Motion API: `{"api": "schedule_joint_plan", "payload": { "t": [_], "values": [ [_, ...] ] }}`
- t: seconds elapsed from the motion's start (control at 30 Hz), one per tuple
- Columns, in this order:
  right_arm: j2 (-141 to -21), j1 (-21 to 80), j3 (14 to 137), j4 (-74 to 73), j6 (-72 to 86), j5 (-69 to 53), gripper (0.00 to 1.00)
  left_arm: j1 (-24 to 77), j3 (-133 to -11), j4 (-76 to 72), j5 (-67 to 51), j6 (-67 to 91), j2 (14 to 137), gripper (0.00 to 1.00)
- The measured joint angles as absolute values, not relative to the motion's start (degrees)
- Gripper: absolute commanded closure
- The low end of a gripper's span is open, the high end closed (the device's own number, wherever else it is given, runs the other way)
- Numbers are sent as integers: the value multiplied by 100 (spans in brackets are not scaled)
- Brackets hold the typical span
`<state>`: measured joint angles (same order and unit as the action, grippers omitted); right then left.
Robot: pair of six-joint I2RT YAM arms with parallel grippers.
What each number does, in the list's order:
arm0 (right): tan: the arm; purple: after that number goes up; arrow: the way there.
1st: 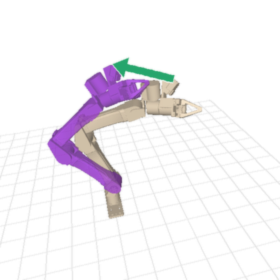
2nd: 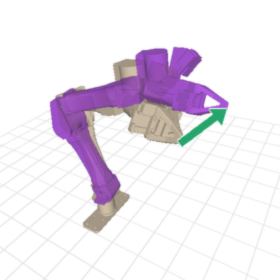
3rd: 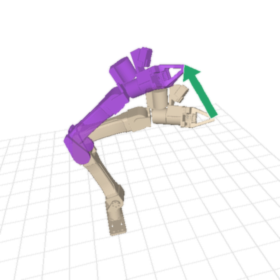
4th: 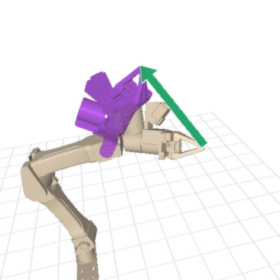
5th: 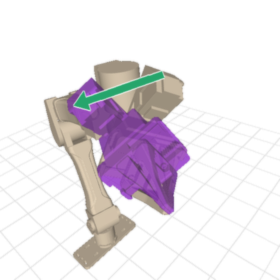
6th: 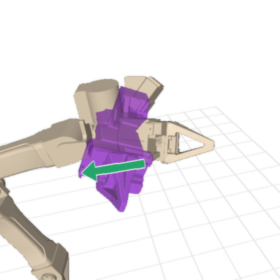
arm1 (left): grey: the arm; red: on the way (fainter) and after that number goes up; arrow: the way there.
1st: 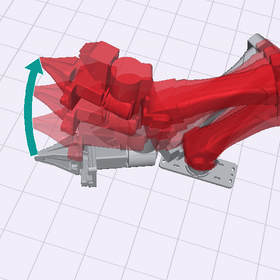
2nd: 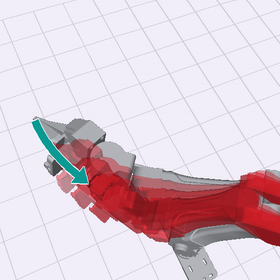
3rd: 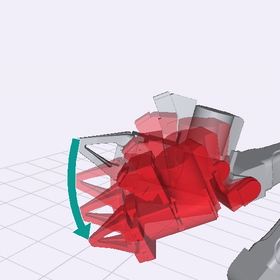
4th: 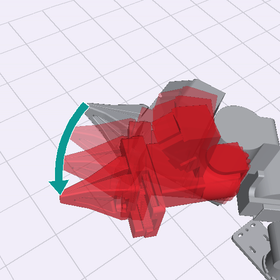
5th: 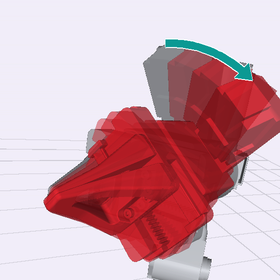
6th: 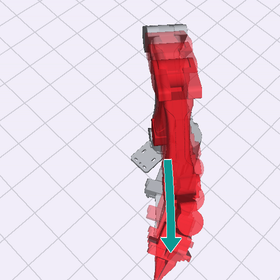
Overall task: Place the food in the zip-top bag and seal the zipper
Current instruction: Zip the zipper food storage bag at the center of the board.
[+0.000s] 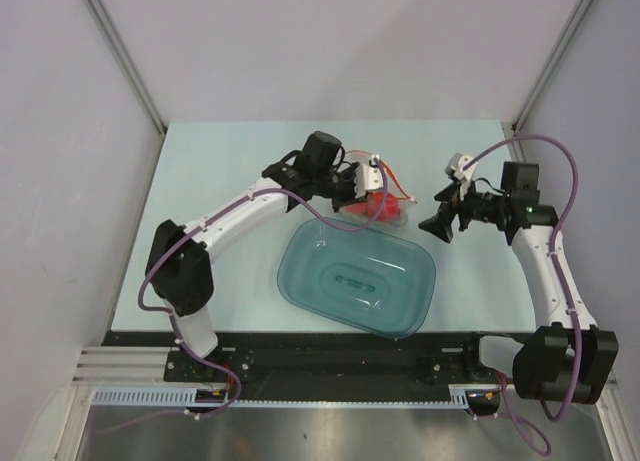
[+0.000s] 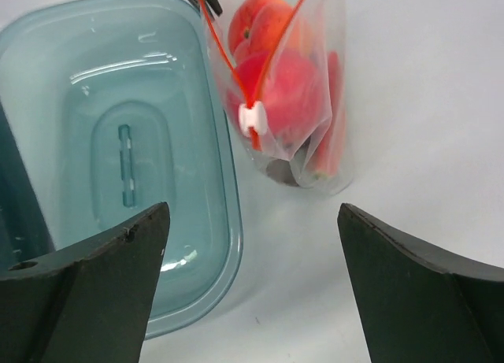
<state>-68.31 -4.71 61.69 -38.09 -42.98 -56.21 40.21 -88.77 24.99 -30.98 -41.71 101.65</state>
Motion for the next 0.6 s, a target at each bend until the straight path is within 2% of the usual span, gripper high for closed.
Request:
{"api": "schedule_joint_plan", "payload": {
  "t": [0.1,0.13,0.33,0.6],
  "values": [
    [-6613,-403,5435,-2978,-4136,-5592,17,4010,-8899,2574,-3181,-4130,10239,100],
    [-6604,-355,5290,-2670,-4036,-5579,22,4007,-8908,2622,-3201,-4104,10272,100],
    [-6606,-97,5015,-1404,-3723,-5509,39,4003,-9102,2821,-3262,-4051,10405,100],
    [-6606,148,4683,-812,-4036,-5446,48,3970,-9395,2989,-3343,-4038,10464,100]
  ]
}}
